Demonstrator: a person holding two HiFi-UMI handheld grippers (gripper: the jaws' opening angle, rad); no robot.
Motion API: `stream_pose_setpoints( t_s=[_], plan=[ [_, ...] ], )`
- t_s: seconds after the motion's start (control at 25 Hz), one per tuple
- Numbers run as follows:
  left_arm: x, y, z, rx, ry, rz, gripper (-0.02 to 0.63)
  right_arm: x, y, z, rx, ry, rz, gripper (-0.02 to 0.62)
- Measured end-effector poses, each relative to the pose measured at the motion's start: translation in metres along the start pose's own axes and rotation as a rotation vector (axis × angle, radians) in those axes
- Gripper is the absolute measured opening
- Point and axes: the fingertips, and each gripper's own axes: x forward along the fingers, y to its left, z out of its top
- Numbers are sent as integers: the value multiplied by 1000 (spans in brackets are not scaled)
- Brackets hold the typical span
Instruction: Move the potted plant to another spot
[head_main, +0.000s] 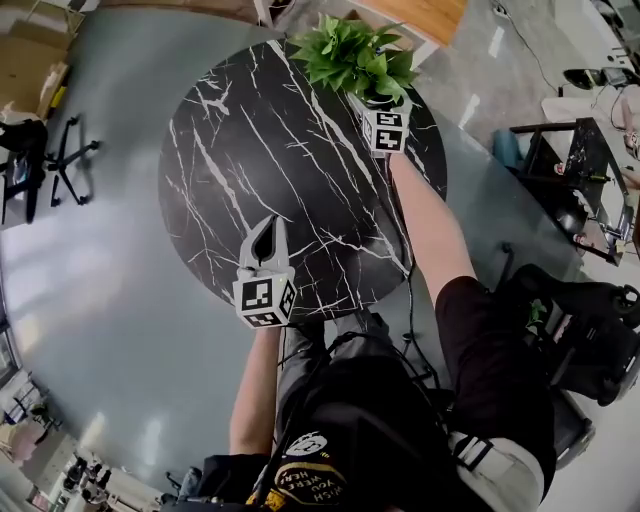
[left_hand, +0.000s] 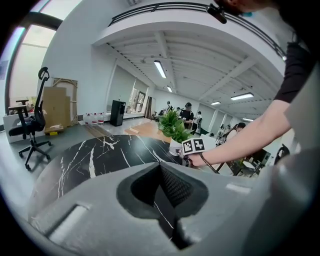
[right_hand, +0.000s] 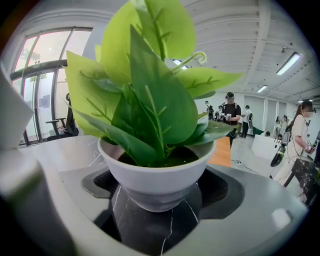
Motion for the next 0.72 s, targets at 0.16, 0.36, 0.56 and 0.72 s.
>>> stream_pose_setpoints(
  t_s=[0.16, 0.36, 0.56, 0.72],
  plan=[
    [-1, -4, -2, 12, 8, -3, 2, -5, 0, -8, 18, 35, 20, 495],
    [-6, -12, -2, 25, 18, -30, 2, -50, 5, -33, 73, 76, -2, 475],
    [-18, -29, 22, 58, -2, -72, 2, -177, 47, -21, 128, 31, 62, 74],
    [-26, -69, 51, 97, -45, -181, 2, -296, 74, 32, 204, -102, 68, 3]
  ],
)
